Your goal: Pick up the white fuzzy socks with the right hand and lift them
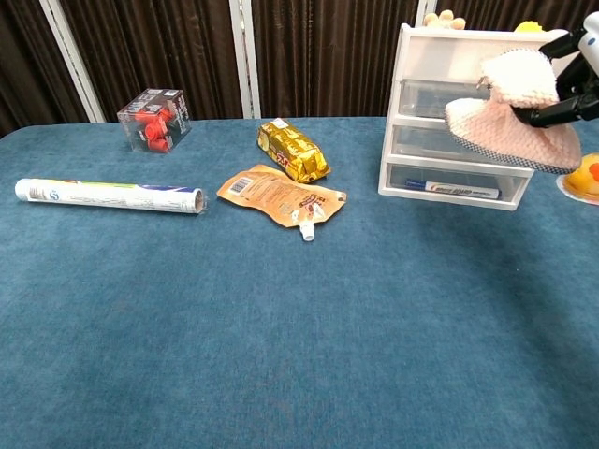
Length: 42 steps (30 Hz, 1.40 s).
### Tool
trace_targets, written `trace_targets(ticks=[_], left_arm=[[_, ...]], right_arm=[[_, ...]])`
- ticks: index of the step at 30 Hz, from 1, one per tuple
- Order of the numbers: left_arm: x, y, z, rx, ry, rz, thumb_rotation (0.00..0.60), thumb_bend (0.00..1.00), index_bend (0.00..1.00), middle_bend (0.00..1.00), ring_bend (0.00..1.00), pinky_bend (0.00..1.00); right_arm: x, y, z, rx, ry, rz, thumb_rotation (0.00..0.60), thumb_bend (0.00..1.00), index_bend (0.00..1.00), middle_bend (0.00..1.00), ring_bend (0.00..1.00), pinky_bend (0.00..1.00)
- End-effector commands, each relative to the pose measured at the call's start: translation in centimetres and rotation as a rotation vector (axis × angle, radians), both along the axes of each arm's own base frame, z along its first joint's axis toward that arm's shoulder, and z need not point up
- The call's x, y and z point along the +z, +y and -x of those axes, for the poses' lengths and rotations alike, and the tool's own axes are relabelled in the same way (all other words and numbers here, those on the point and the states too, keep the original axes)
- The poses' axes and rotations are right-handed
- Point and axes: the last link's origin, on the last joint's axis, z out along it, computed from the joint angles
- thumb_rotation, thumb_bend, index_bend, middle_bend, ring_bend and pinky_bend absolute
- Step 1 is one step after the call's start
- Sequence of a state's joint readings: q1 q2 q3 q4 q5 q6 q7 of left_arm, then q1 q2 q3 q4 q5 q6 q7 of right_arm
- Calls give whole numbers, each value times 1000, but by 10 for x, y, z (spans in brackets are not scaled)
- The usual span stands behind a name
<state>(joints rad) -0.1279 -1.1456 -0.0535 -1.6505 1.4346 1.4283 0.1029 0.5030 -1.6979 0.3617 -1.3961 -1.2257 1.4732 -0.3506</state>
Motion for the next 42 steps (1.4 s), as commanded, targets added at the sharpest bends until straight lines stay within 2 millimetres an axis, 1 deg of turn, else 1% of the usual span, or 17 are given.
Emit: trace_targets(ticks=[1, 14, 17, 20, 22, 23, 24, 26, 28, 29, 31, 33, 34, 35, 37, 39, 42], left_arm=[[0, 0, 0, 0, 0, 1, 600, 23, 0, 0, 0, 0], [0, 0, 0, 3, -2, 4, 600, 22, 0, 0, 0, 0], [0, 0, 0, 4, -3, 5, 600, 22, 0, 0, 0, 0], [0, -1, 0, 2, -4, 5, 600, 23, 0, 0, 0, 0], [0, -1, 0, 1, -4, 7, 600, 22, 0, 0, 0, 0], [0, -1, -1, 1, -5, 8, 600, 22, 0, 0, 0, 0], [0, -1, -1, 0, -6, 8, 600, 23, 0, 0, 0, 0], [0, -2, -1, -1, -8, 7, 600, 23, 0, 0, 0, 0], [0, -2, -1, 0, -11, 5, 600, 23, 0, 0, 0, 0], [1, -2, -1, 1, -11, 4, 600, 22, 0, 0, 0, 0], [1, -2, -1, 2, -9, 5, 600, 22, 0, 0, 0, 0], [1, -2, 0, 3, -4, 6, 600, 22, 0, 0, 0, 0], [1, -2, 0, 1, -1, 5, 600, 23, 0, 0, 0, 0], [1, -3, -1, 1, 1, 5, 600, 23, 0, 0, 0, 0], [1, -3, -1, -1, 0, 2, 600, 24, 0, 0, 0, 0], [2, -4, -1, 0, -1, -1, 600, 23, 0, 0, 0, 0], [4, -5, -1, -3, 0, -7, 600, 24, 0, 0, 0, 0]], right_arm=[[-1, 1, 1, -1, -1, -3, 600, 355, 623, 987, 951, 900], [-14, 10, 3, 5, 4, -50, 600, 348, 608, 977, 941, 888], [-20, 19, 6, 4, 13, -85, 600, 331, 600, 953, 919, 812], [-26, 34, 13, 6, 28, -134, 600, 308, 576, 912, 875, 728], [-31, 46, 18, 7, 46, -178, 600, 275, 533, 848, 798, 627], [-33, 52, 20, 5, 57, -199, 600, 262, 516, 822, 770, 593], [-34, 57, 23, 1, 72, -224, 600, 242, 479, 772, 682, 528], [-37, 69, 29, -13, 111, -282, 600, 215, 422, 702, 615, 451], [-37, 82, 37, -28, 172, -347, 600, 172, 335, 576, 541, 355], [-36, 88, 41, -36, 200, -372, 600, 155, 298, 517, 477, 323], [-33, 100, 49, -62, 263, -429, 600, 100, 164, 316, 257, 224], [-27, 110, 56, -99, 314, -474, 600, 71, 73, 175, 104, 154], [-23, 114, 57, -114, 331, -486, 600, 63, 37, 106, 43, 110], [-19, 116, 59, -126, 345, -494, 600, 60, 19, 60, 13, 75], [-9, 121, 63, -149, 369, -496, 600, 53, 0, 4, 0, 18], [2, 125, 66, -162, 378, -487, 600, 50, 0, 0, 0, 6], [27, 134, 74, -174, 373, -460, 600, 50, 0, 0, 0, 0]])
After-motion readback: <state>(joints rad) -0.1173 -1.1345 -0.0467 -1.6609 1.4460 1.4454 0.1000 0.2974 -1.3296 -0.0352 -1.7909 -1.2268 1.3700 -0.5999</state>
